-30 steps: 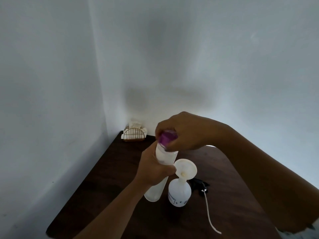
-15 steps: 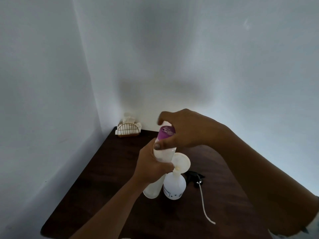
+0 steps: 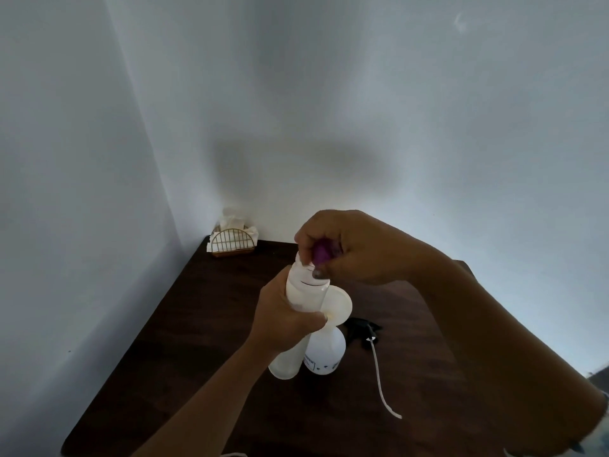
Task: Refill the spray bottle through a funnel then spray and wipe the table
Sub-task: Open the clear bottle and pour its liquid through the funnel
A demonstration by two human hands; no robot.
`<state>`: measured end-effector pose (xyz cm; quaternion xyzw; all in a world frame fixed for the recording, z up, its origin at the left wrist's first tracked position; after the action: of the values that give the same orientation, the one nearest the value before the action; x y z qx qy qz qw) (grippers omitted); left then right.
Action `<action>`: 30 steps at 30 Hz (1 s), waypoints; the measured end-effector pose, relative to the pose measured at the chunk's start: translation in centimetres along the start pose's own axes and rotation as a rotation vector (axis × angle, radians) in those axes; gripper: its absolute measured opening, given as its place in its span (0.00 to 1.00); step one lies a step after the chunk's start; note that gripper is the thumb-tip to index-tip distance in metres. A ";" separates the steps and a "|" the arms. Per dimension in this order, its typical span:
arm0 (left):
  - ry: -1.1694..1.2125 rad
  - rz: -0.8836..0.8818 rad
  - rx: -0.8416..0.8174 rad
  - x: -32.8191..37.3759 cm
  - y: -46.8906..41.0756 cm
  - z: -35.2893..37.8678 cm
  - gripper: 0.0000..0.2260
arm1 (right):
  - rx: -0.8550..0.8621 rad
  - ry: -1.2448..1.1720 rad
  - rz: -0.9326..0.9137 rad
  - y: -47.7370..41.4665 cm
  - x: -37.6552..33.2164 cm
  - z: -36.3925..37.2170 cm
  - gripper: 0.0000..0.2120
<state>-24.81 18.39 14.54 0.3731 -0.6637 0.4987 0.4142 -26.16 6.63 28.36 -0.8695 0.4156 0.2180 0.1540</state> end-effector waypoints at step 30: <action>-0.099 -0.117 -0.170 -2.3 2.8 4.5 0.28 | 0.320 0.060 0.819 13.4 21.4 27.9 0.21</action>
<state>-27.22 14.88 10.70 0.3990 -0.7004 0.3963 0.4395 -31.81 -3.04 -7.59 -0.6041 0.7588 0.1687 0.1757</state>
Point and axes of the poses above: each hand's wrist, its own y-axis away from the middle knuckle, its own z-axis out of the palm, x = y × z, the point moved 3 cm from there along -y, towards the middle knuckle, and after that the axes turned 2 degrees about -x, right-handed, at the moved point
